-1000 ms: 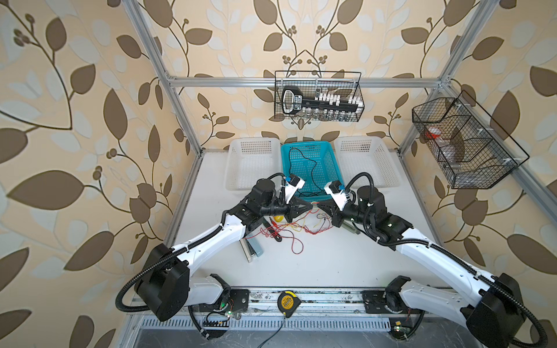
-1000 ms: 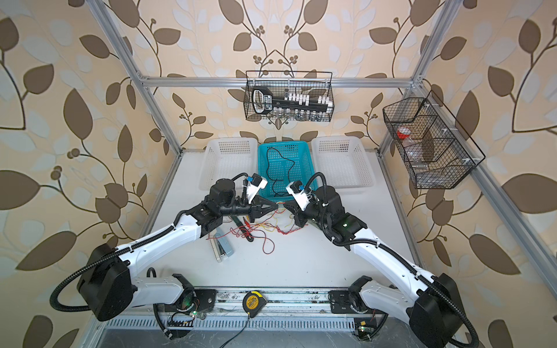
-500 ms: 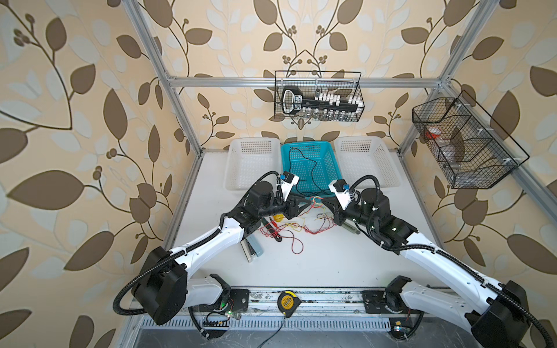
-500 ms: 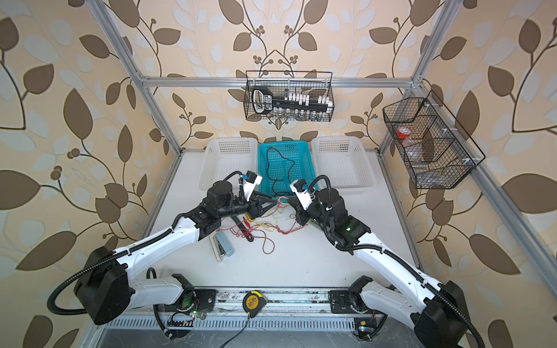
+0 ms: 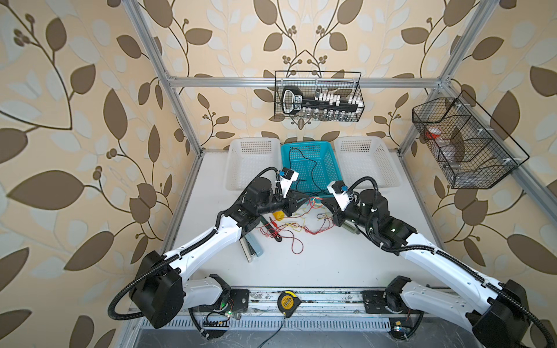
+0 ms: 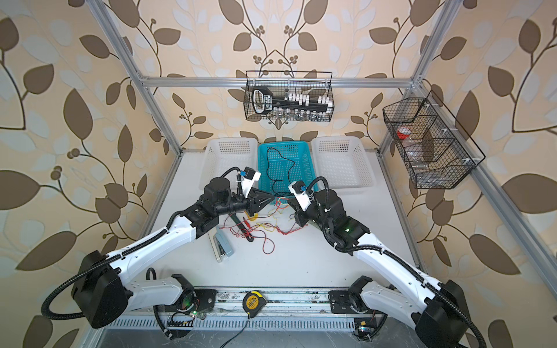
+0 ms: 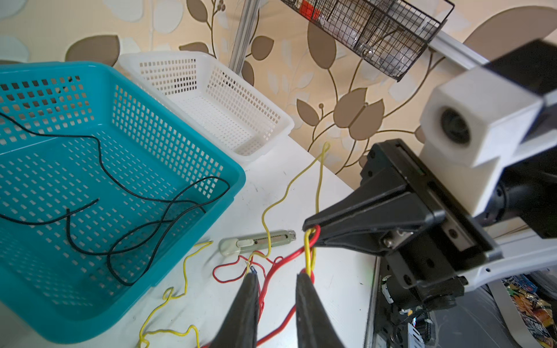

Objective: Untangle the cables

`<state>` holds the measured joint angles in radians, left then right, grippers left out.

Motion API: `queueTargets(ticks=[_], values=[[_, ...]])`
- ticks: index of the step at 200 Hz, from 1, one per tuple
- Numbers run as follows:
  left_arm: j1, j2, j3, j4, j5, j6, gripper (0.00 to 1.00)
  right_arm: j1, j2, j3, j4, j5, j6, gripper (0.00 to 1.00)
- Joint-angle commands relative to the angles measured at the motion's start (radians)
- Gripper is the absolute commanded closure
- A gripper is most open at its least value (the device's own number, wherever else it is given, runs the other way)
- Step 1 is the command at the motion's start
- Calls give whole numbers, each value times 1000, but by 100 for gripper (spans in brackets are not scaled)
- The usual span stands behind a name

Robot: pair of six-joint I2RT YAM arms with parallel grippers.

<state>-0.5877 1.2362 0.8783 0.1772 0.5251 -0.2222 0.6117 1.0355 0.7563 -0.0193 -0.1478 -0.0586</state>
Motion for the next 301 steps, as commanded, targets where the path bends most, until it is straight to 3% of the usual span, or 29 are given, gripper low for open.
queueTargets(ticks=[1, 47, 110, 221, 241, 271, 301], values=[[8, -15, 41, 34, 60, -37, 76, 12, 6, -5, -10, 20, -31, 100], [6, 60, 62, 82, 161, -138, 81, 22, 7, 0, -5, 21, -30, 100], [-7, 88, 57, 85, 161, -151, 93, 26, 8, 1, -2, 25, -29, 100], [-30, 149, 75, 35, 201, -114, 92, 28, 4, 6, 19, 49, -22, 100], [-33, 151, 72, 29, 176, -106, 100, 27, 0, 2, 20, 48, -20, 100], [-35, 134, 51, 47, 101, -104, 100, 28, 0, 3, 18, 45, -14, 100], [-36, 91, 22, 44, -61, -115, 100, 29, -6, 2, -3, 15, -1, 99]])
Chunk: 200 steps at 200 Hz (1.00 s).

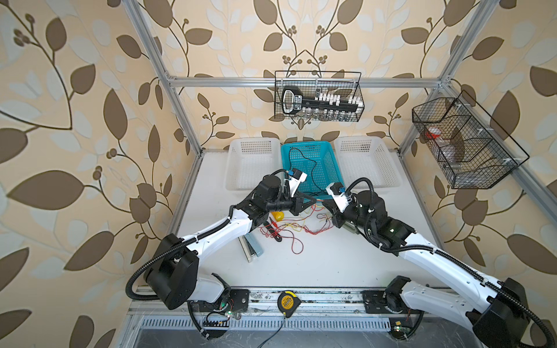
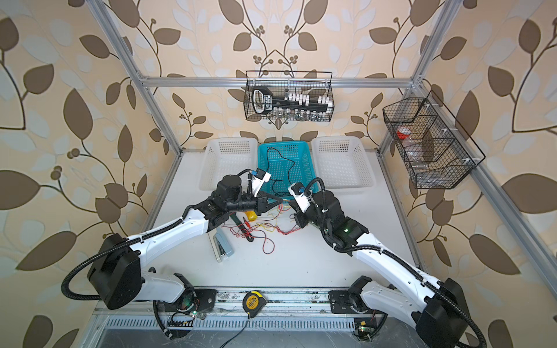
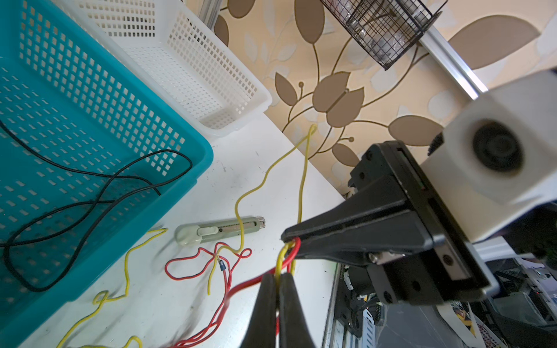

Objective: Untangle the cables

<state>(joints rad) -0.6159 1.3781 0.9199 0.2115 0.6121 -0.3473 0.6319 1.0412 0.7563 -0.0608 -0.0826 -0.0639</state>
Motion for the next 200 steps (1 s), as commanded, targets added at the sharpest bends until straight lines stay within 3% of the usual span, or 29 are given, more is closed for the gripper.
queueTargets(ticks=[1, 28, 66, 115, 161, 200], values=[[-8, -53, -21, 11, -157, 8, 100, 8, -12, 2, 38, -51, 5, 98], [-7, -93, -50, 16, -321, -12, 100, 14, -17, 5, 12, -106, 24, 96], [-7, -143, -100, 57, -424, -19, 100, 15, -25, 10, -30, -167, 30, 96], [-7, -159, -104, 30, -416, 24, 100, 15, -40, 38, -87, -211, 35, 95], [-8, -159, -81, -42, -327, 107, 100, 15, -92, 65, -80, -103, 15, 61], [-8, -161, -67, -92, -264, 162, 100, 15, -49, 111, -90, -88, -29, 59]])
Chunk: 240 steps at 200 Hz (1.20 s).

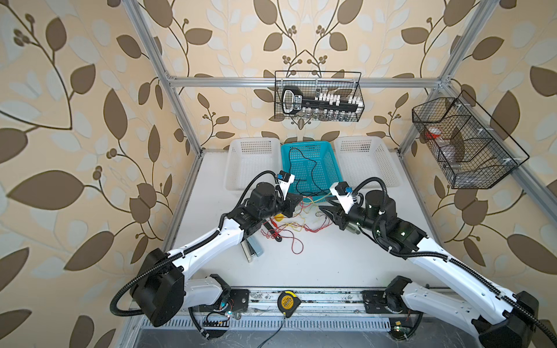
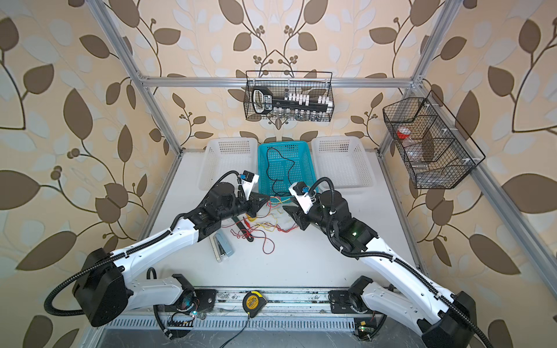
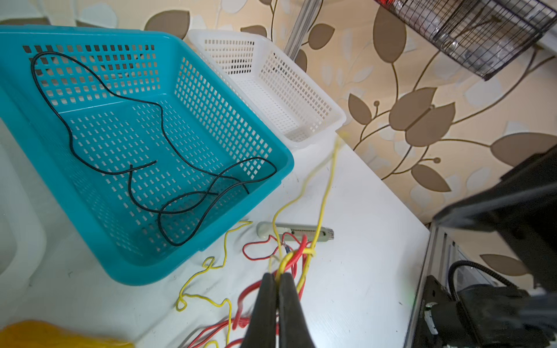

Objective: Untangle the cables

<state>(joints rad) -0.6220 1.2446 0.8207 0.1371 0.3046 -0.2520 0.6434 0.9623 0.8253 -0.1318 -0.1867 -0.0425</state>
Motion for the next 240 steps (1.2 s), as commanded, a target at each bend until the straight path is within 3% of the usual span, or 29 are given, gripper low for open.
queueTargets(ticks=[1, 76, 130, 240], values=[[-1, -28, 33, -18, 44, 67, 100, 4, 32, 43, -19, 15, -52, 59], [-2, -54, 52, -62, 170, 140, 100, 5, 181, 61, 7, -58, -142, 59], [-2, -57, 64, -82, 214, 164, 100, 4, 213, 58, 16, -11, -166, 63], [-2, -66, 74, -123, 233, 198, 100, -73, 121, -39, 93, -47, -113, 70]])
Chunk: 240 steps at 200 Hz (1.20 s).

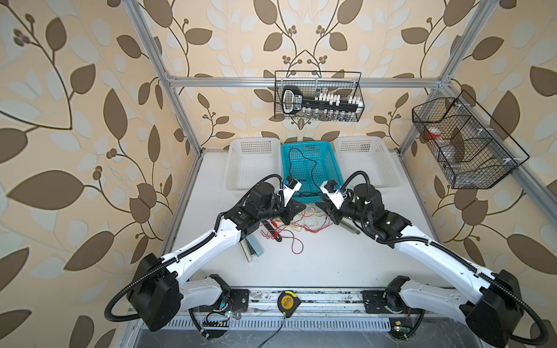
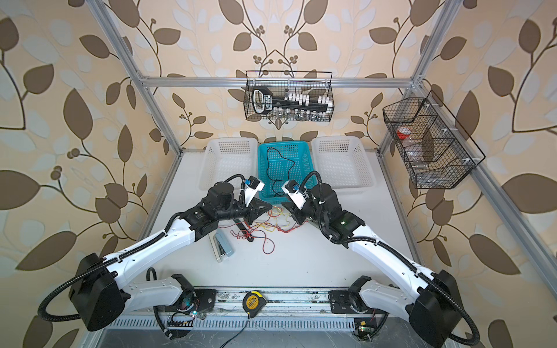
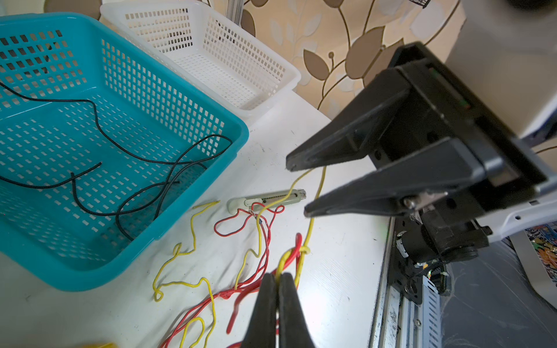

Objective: Untangle the cables

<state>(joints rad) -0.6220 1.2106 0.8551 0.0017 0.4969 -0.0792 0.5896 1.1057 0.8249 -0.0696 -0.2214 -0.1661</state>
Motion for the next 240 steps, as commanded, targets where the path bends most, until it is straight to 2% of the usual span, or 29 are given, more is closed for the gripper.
queueTargets(ticks=[1, 82, 204, 227, 240], values=[[-1, -33, 39, 12, 40, 25, 100, -20, -23, -40, 32, -13, 11, 70], [-2, -49, 21, 49, -1, 6, 100, -1, -18, -99, 52, -64, 52, 69], [-2, -40, 9, 94, 27, -23, 100, 55, 26, -89, 131, -104, 92, 68], [-1, -34, 3, 115, 55, -31, 100, 54, 51, -82, 162, -118, 103, 70], [-2, -33, -2, 127, 67, -37, 100, 54, 66, -77, 172, -123, 106, 77]])
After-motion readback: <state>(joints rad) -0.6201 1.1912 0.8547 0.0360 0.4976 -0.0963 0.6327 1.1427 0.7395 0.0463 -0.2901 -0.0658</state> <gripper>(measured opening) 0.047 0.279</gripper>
